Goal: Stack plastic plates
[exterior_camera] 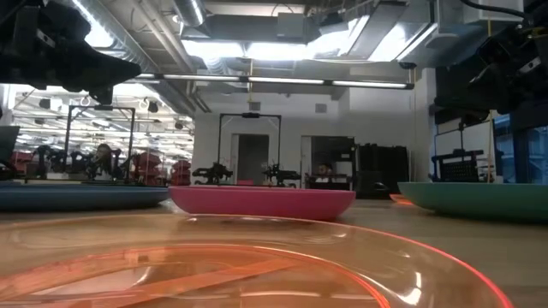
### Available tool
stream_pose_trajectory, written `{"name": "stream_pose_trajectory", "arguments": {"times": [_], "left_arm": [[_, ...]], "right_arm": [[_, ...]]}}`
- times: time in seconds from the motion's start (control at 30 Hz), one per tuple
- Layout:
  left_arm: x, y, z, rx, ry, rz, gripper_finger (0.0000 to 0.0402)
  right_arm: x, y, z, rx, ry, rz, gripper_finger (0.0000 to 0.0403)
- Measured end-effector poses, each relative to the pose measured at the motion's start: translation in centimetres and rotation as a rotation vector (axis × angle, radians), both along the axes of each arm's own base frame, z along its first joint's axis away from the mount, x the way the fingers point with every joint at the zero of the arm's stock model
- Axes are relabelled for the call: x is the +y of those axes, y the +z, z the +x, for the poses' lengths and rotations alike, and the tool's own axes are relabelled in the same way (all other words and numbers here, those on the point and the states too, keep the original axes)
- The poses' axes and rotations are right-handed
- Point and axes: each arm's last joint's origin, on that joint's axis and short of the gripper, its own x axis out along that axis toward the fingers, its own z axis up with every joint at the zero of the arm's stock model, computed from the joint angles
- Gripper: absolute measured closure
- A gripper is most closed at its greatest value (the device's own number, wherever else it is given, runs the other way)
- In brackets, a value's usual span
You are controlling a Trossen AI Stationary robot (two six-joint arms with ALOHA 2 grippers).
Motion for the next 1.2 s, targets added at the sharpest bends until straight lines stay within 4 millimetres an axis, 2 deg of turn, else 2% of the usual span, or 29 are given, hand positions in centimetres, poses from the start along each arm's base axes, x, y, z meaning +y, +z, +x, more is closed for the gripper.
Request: {"name": "stream_pose_trajectory", "arguments": {"times": [0.23,0.43,0.87,1.0,1.2], "left_arm": [[0.0,0.0,0.0,-0.001,0.008,0.000,0.0396],[0.5,0.3,-0.1,-0.029,0.156,-0.010,0.0396],[0.5,1.3,-0.3,-0.125,0.181,0.016,0.0396],[0.5,1.3,-0.2,-0.124,0.158,0.032,0.0396],[0.6,1.2,0.2,-0.095,0.161,0.062,0.0396]], "right_arm": [[0.0,0.0,0.0,0.000,0.000,0.000,0.0402],[0.0,0.0,0.0,0.000,0.000,0.000,0.0402],[-0.1,0.2,0.0,-0.009,-0.031,-0.085,0.0402],[-0.2,0.8,0.1,-0.086,-0.061,0.048,0.0402],[-0.2,1.2,0.1,-0.134,-0.058,0.084,0.0402]]}}
